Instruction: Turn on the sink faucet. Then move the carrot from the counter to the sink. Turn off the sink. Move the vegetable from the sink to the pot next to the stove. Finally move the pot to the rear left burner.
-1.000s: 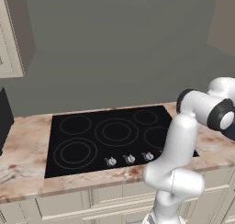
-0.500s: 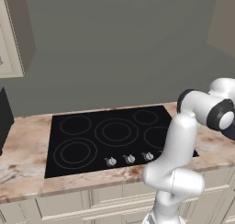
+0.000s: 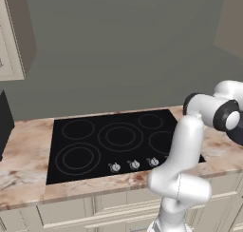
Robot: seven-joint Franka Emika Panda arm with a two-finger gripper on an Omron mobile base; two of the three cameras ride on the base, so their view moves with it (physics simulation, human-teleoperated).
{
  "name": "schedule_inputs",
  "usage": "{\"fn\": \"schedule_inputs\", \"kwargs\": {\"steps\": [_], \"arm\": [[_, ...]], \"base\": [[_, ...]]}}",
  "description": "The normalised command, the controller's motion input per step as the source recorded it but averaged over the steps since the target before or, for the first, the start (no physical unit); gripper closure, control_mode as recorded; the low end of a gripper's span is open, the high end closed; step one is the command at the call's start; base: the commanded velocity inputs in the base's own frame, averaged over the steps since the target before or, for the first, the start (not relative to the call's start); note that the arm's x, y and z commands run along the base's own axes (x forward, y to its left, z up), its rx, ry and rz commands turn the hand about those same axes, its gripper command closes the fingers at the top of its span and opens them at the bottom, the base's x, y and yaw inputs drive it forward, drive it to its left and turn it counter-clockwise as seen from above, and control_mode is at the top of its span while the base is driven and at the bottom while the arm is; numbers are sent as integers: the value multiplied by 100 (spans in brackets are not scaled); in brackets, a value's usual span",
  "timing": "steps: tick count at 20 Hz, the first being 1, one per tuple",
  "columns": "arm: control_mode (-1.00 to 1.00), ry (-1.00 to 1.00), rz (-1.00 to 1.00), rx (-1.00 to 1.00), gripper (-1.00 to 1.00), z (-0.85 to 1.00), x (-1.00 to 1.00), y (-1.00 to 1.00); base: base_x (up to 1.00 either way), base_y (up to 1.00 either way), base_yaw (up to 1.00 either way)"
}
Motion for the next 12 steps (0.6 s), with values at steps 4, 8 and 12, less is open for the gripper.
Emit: {"fn": "schedule_inputs", "kwargs": {"steps": [4,8,12], "arm": [[-100,0,-1,0,-100,-34,8,-1],[-100,0,0,0,-100,-21,0,-1],[-100,0,-1,1,-100,-20,0,-1]], "base": [[0,0,0],[0,0,0],[0,0,0]]}}
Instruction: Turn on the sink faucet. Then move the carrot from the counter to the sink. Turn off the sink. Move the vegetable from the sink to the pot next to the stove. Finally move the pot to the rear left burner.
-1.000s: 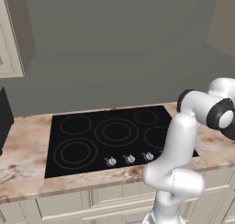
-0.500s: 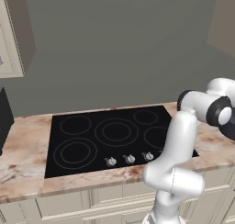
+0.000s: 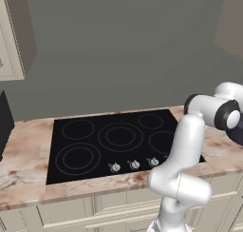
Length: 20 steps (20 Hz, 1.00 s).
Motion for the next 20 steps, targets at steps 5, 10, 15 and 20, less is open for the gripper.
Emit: {"fn": "schedule_inputs", "kwargs": {"steps": [5,10,15,20], "arm": [[-100,0,-3,0,-100,-23,0,0],[-100,2,-3,0,100,-18,0,0],[-100,1,0,1,100,-3,-3,0],[-100,-8,1,1,100,6,-31,11]], "base": [[0,0,0],[0,0,0],[0,0,0],[0,0,0]]}}
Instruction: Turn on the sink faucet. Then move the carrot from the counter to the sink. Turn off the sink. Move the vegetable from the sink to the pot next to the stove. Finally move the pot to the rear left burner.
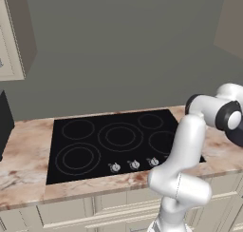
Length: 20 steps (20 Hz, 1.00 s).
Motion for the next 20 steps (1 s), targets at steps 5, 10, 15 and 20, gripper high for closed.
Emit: {"fn": "schedule_inputs", "kwargs": {"steps": [5,10,15,20], "arm": [[-100,-13,12,0,100,7,-45,56],[-100,-21,19,0,100,20,-12,93],[-100,-23,16,-2,100,50,0,91],[-100,-16,15,-3,100,60,4,82]], "base": [[0,0,0],[0,0,0],[0,0,0],[0,0,0]]}}
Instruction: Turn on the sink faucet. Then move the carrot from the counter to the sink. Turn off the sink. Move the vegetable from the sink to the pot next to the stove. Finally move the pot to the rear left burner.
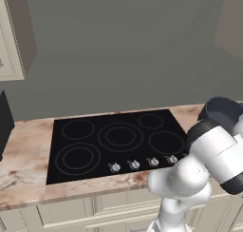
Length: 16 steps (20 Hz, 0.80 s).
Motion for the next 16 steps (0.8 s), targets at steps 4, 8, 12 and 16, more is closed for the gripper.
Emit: {"fn": "schedule_inputs", "kwargs": {"steps": [4,8,12,16], "arm": [[-100,-10,16,-7,100,68,18,82],[-100,-5,14,-9,100,72,20,87],[-100,1,12,-7,100,46,36,96],[-100,9,12,-6,100,24,48,100]], "base": [[0,0,0],[0,0,0],[0,0,0],[0,0,0]]}}
